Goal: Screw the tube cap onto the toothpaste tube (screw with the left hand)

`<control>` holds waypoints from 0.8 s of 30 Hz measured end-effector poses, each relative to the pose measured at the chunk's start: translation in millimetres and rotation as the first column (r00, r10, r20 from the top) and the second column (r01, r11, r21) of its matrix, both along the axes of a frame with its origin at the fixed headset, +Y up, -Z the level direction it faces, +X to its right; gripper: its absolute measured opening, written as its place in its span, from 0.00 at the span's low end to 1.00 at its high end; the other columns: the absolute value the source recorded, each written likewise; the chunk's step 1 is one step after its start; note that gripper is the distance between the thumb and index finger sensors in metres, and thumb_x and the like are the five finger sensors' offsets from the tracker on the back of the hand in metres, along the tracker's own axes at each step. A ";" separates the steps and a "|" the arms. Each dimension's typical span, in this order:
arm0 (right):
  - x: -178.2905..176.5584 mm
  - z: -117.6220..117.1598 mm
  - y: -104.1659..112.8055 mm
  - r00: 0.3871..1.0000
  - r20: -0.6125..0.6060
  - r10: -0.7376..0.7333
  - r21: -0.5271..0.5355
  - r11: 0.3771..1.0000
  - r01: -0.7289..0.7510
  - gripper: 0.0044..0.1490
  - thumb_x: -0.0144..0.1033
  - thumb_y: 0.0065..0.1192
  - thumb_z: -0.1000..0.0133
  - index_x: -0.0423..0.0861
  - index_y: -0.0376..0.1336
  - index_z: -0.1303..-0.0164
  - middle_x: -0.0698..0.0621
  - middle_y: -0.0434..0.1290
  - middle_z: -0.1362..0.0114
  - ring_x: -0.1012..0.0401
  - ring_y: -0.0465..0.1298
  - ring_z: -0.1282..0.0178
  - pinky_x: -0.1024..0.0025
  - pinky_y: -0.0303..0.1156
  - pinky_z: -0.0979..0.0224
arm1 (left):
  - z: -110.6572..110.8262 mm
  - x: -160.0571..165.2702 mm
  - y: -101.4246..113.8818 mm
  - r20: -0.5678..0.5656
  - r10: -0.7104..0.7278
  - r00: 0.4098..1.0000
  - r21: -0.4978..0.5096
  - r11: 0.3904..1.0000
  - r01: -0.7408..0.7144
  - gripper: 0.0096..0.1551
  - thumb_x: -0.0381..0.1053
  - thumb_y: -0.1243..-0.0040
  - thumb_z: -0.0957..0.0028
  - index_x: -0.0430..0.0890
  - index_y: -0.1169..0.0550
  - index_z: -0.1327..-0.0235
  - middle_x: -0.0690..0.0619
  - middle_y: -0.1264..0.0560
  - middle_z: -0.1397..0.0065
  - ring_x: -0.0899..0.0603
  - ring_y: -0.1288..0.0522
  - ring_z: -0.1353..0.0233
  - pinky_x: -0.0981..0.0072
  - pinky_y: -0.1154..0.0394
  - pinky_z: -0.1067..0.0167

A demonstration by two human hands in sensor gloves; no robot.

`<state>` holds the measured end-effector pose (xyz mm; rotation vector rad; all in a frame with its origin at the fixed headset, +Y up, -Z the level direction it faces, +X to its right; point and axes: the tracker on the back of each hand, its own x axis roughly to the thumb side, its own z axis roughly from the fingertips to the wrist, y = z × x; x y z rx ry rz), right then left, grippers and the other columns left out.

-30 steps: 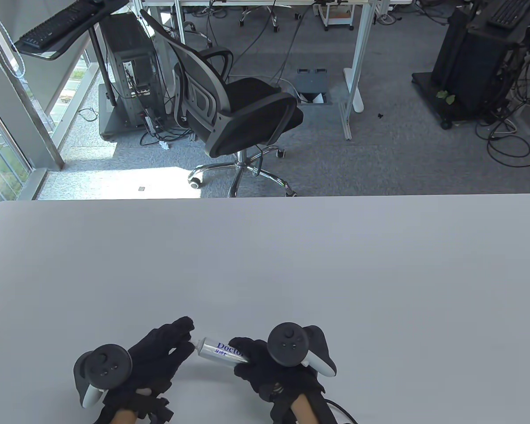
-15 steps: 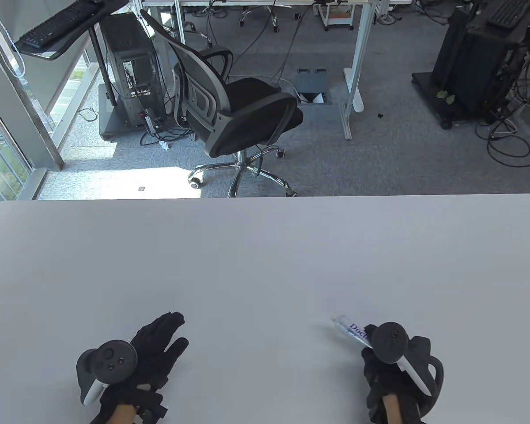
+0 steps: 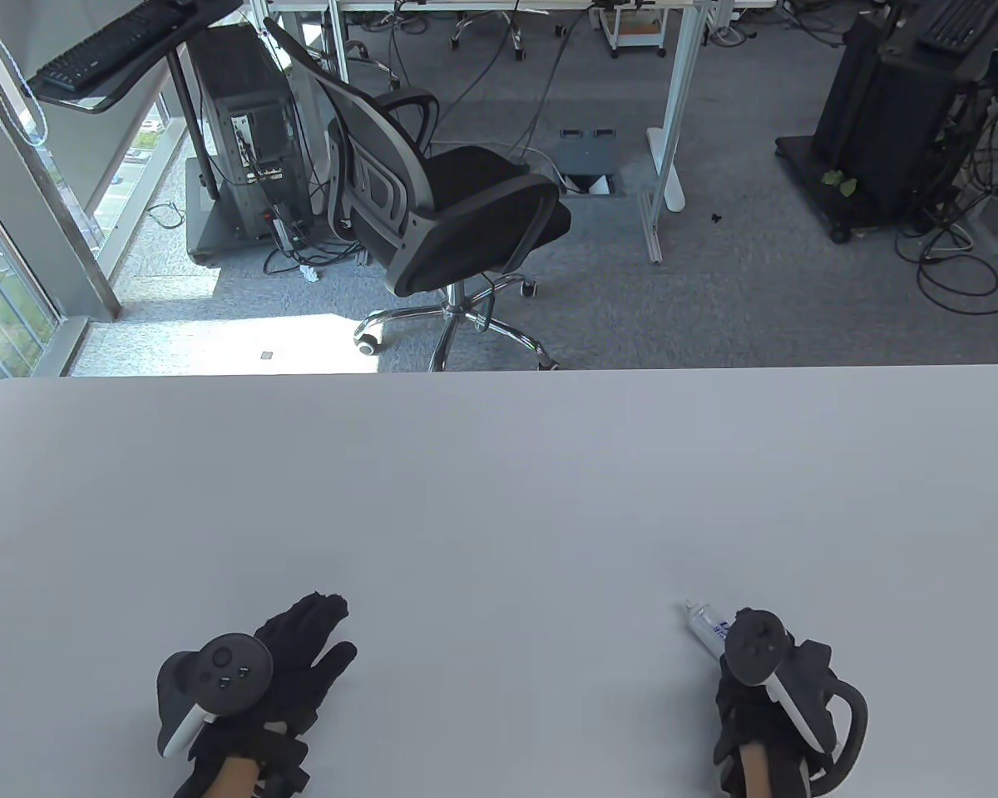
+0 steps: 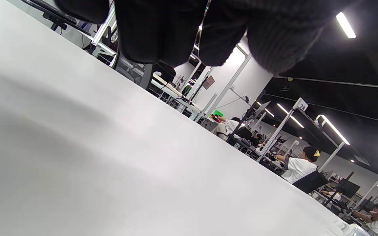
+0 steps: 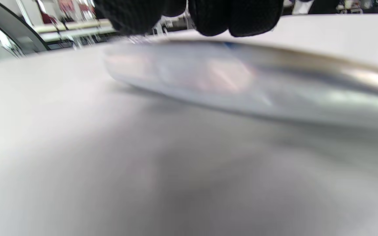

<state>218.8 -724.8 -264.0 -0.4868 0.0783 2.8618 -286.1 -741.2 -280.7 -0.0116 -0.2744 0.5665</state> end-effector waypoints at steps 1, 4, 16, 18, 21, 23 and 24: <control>-13.0 -0.2 13.9 0.998 -0.048 -0.031 0.045 0.998 0.033 0.40 0.39 0.61 0.40 0.43 0.52 0.19 0.35 0.58 0.19 0.34 0.62 0.23 0.25 0.52 0.27 | 0.5 1.3 0.8 0.004 -0.002 1.000 0.005 1.000 0.002 0.38 0.65 0.45 0.39 0.53 0.35 0.16 0.43 0.38 0.15 0.36 0.36 0.18 0.33 0.44 0.26; -66.9 2.2 53.7 0.970 -0.236 -0.055 0.178 0.979 0.099 0.40 0.42 0.60 0.39 0.43 0.52 0.18 0.33 0.56 0.18 0.32 0.59 0.21 0.25 0.51 0.28 | 2.2 5.8 3.9 0.023 -0.005 1.000 0.026 1.000 0.005 0.39 0.65 0.45 0.39 0.54 0.37 0.15 0.43 0.40 0.14 0.36 0.38 0.17 0.33 0.45 0.26; -236.7 -19.1 14.0 0.825 -0.554 -0.113 0.057 0.983 0.174 0.48 0.58 0.43 0.39 0.47 0.38 0.14 0.37 0.31 0.14 0.32 0.29 0.19 0.24 0.32 0.30 | 3.7 13.8 -2.5 -0.004 -0.232 0.973 0.009 0.973 0.232 0.47 0.73 0.48 0.40 0.61 0.50 0.12 0.50 0.60 0.10 0.36 0.65 0.14 0.33 0.65 0.28; -235.8 -24.2 -14.7 0.838 -0.533 -0.118 0.035 0.986 0.161 0.49 0.58 0.43 0.41 0.47 0.39 0.14 0.37 0.31 0.15 0.32 0.28 0.20 0.25 0.30 0.31 | 1.1 14.2 -8.4 -0.012 -0.272 0.962 -0.024 0.962 0.271 0.48 0.74 0.49 0.40 0.61 0.51 0.12 0.50 0.62 0.11 0.36 0.68 0.15 0.33 0.67 0.29; -226.7 -26.4 -36.3 0.846 -0.532 -0.025 -0.026 1.000 0.013 0.49 0.60 0.40 0.41 0.48 0.37 0.14 0.38 0.30 0.15 0.33 0.27 0.20 0.26 0.29 0.31 | -1.8 16.4 -15.0 0.000 -0.309 0.951 -0.067 0.949 0.308 0.49 0.75 0.50 0.41 0.62 0.52 0.12 0.50 0.63 0.11 0.36 0.68 0.15 0.33 0.67 0.29; -221.1 -26.3 -45.6 0.844 -0.536 -0.013 -0.072 0.997 -0.030 0.50 0.60 0.40 0.41 0.47 0.37 0.14 0.38 0.30 0.15 0.33 0.28 0.20 0.26 0.29 0.32 | -3.6 19.7 -17.8 0.006 -0.309 0.951 -0.087 0.947 0.309 0.49 0.76 0.50 0.41 0.62 0.53 0.12 0.50 0.63 0.11 0.36 0.68 0.15 0.33 0.67 0.29; -219.9 -26.0 -47.9 0.843 -0.538 -0.028 -0.098 0.995 -0.029 0.50 0.60 0.40 0.41 0.47 0.37 0.14 0.38 0.30 0.15 0.33 0.27 0.20 0.26 0.28 0.32 | -3.9 21.2 -18.4 0.006 -0.301 0.953 -0.088 0.950 0.301 0.49 0.76 0.50 0.41 0.62 0.53 0.12 0.50 0.63 0.11 0.36 0.68 0.15 0.33 0.67 0.29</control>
